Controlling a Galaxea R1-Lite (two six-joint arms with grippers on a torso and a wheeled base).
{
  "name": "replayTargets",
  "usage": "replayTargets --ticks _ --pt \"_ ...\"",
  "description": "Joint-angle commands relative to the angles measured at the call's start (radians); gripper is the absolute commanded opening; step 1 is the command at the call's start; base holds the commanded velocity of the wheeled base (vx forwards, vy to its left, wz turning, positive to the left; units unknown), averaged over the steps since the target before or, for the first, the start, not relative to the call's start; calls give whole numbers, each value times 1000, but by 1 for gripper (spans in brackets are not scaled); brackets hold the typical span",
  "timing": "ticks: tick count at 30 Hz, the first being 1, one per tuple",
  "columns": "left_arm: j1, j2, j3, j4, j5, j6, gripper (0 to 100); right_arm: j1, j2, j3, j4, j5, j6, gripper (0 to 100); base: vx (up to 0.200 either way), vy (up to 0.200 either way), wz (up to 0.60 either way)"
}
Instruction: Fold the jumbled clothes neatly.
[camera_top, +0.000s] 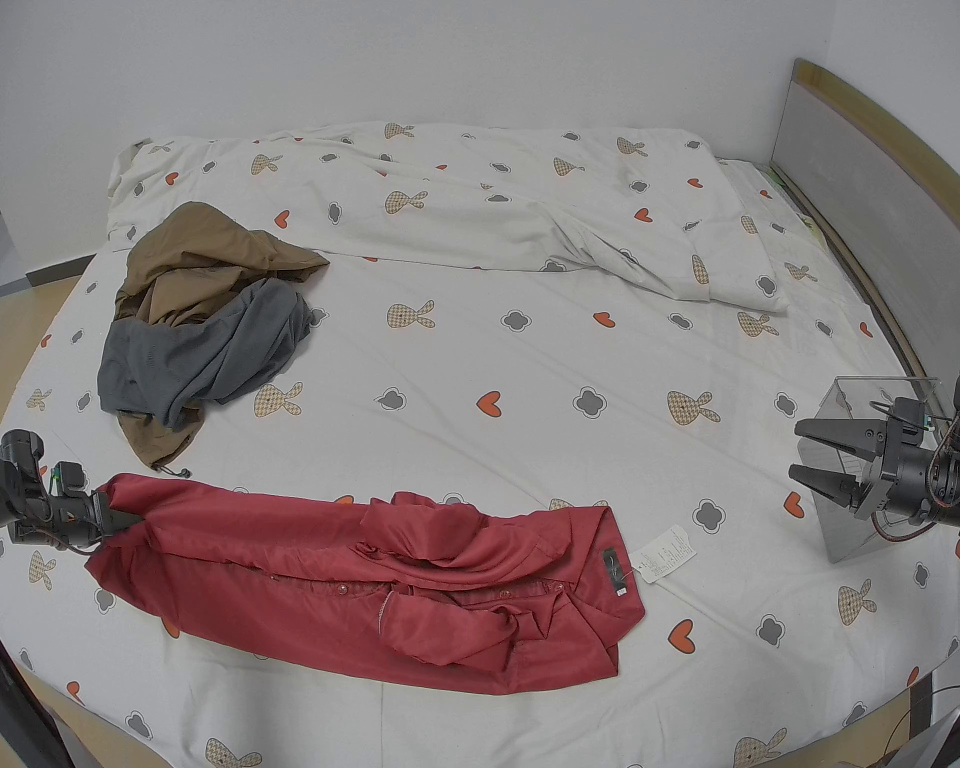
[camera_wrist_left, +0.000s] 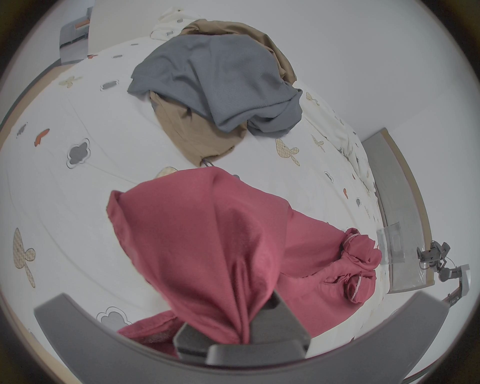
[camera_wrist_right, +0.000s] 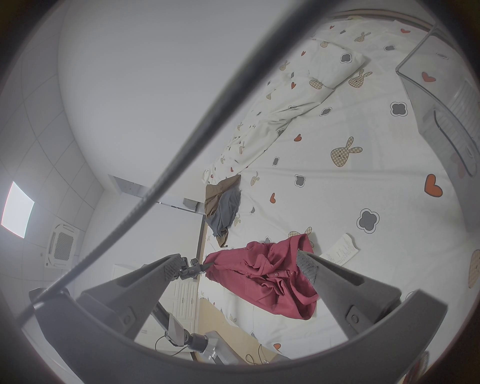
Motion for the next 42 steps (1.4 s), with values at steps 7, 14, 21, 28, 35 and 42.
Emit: replayTargets --ticks 7,14,21,28,35,42 --pt "-290 -175 -7 113 287 -5 0 1 -3 -1 -1 0 0 100 0 0 0" --pt "-589 -293 -76 252 516 -145 0 1 -6 -1 -1 0 0 100 0 0 0" --pt "-755 -352 -230 444 573 -274 0 4 -8 -1 -1 0 0 100 0 0 0" --pt "-893 -350 -319 529 582 -347 0 4 -9 -1 -1 0 0 100 0 0 0" --pt "-1057 -270 -356 544 697 -416 0 4 -11 -1 -1 0 0 100 0 0 0" --pt "-1160 -195 -428 547 700 -453 0 4 -11 -1 -1 0 0 100 0 0 0"
